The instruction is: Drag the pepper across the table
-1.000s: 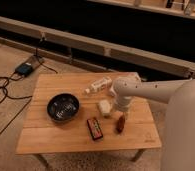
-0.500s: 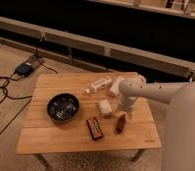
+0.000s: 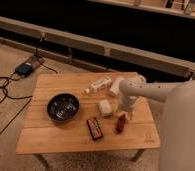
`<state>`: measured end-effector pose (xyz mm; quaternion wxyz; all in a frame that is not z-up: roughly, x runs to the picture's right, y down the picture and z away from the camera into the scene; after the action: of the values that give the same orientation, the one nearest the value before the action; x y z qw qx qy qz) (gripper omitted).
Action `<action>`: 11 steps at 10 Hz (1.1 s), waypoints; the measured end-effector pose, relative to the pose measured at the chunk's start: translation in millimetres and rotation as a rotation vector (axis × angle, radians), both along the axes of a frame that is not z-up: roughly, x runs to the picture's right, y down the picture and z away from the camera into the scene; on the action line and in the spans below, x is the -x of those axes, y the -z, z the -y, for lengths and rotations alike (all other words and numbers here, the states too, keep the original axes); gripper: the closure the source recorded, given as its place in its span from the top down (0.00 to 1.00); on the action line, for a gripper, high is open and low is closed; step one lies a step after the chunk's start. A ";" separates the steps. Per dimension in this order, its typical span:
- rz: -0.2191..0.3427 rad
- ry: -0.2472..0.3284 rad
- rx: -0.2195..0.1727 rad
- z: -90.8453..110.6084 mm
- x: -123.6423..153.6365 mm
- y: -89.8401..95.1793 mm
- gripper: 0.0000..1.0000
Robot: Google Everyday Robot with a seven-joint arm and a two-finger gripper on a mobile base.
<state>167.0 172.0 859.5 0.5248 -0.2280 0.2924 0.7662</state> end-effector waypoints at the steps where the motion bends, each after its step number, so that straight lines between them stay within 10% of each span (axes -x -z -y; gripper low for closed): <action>1: 0.001 0.002 0.005 -0.7 -0.1 -1.4 0.65; 5: 0.005 0.007 0.023 -4.3 1.1 -5.3 0.58; 11: 0.010 0.008 0.028 -3.7 5.6 -9.7 0.01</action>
<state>161.5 175.7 869.1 0.5259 -0.2381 0.3014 0.7589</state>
